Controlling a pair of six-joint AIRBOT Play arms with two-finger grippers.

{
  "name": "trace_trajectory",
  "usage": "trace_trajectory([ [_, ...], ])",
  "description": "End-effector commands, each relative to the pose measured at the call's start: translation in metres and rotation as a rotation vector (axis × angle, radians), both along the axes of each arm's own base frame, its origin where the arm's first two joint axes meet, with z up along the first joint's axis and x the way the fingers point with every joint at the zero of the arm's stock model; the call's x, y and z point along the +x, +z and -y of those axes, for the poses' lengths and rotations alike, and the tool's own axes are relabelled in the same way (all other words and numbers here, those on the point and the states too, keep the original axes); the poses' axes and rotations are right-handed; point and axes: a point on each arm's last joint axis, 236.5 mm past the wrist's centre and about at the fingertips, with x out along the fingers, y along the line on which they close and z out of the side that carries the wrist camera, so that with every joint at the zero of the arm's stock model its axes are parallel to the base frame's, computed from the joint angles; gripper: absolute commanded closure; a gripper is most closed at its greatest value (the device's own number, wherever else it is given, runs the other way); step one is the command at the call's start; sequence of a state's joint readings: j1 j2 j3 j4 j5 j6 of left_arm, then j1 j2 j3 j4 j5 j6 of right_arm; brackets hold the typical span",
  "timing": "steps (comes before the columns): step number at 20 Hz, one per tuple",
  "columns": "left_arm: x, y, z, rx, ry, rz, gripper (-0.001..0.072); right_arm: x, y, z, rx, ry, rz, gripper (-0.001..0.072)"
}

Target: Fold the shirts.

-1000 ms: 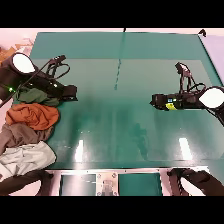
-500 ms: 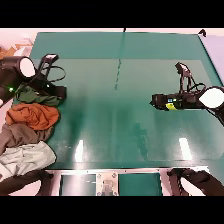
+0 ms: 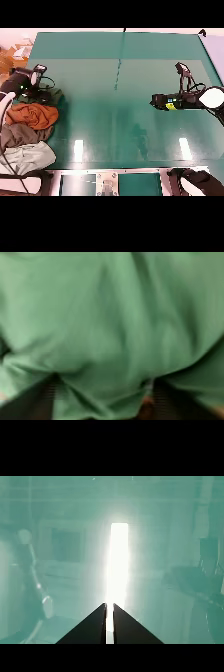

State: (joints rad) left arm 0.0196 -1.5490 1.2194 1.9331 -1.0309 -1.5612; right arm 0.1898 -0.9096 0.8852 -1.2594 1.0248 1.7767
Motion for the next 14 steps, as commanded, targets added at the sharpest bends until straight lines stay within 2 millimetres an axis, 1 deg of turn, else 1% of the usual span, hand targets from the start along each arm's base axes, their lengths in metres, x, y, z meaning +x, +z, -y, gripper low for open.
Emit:
trace_trajectory([
  [1,0.013,-0.02,-0.012,0.019,-0.03,0.002,0.0674,0.0,0.0,0.0,0.0,0.0,0.0,0.064],
  [3,0.023,-0.003,-0.009,0.003,-0.012,0.03,0.0684,0.0,0.0,0.0,0.0,0.0,0.0,0.064],
  [4,0.027,0.014,-0.008,-0.009,0.008,0.045,0.0684,0.0,0.0,0.0,0.0,0.0,0.0,0.064],
  [5,0.032,0.034,-0.003,-0.035,0.022,0.07,0.0684,0.0,0.0,0.0,0.0,0.0,0.0,0.064],
  [6,0.039,0.06,0.008,-0.079,0.015,0.107,0.0684,0.0,0.0,0.0,0.0,0.0,0.0,0.0641],
  [7,0.047,0.092,0.023,-0.124,0.0,0.161,0.0685,0.0,0.0,0.0,0.0,0.0,0.001,0.064],
  [8,0.053,0.13,0.043,-0.166,-0.023,0.236,0.0685,0.0,0.0,0.0,0.0,0.0,0.001,0.0641],
  [9,0.055,0.168,0.069,-0.215,-0.062,0.309,0.0685,0.0,0.0,0.0,0.001,0.0,0.001,0.0641],
  [10,0.053,0.209,0.104,-0.279,-0.124,0.389,0.0685,0.0,0.0,0.0,0.0,0.0,0.001,0.064],
  [11,0.047,0.244,0.139,-0.347,-0.187,0.458,0.0684,0.0,0.0,0.0,0.0,0.0,0.001,0.0641],
  [12,0.034,0.276,0.177,-0.429,-0.259,0.508,0.0685,0.0,0.0,-0.001,0.004,0.0,0.0,0.0641],
  [13,0.02,0.297,0.212,-0.498,-0.327,0.535,0.0685,0.0,0.0,-0.001,0.003,0.0,0.001,0.0641],
  [14,0.005,0.308,0.245,-0.557,-0.394,0.535,0.0684,0.0,0.0,-0.001,0.003,0.0,0.001,0.0641],
])
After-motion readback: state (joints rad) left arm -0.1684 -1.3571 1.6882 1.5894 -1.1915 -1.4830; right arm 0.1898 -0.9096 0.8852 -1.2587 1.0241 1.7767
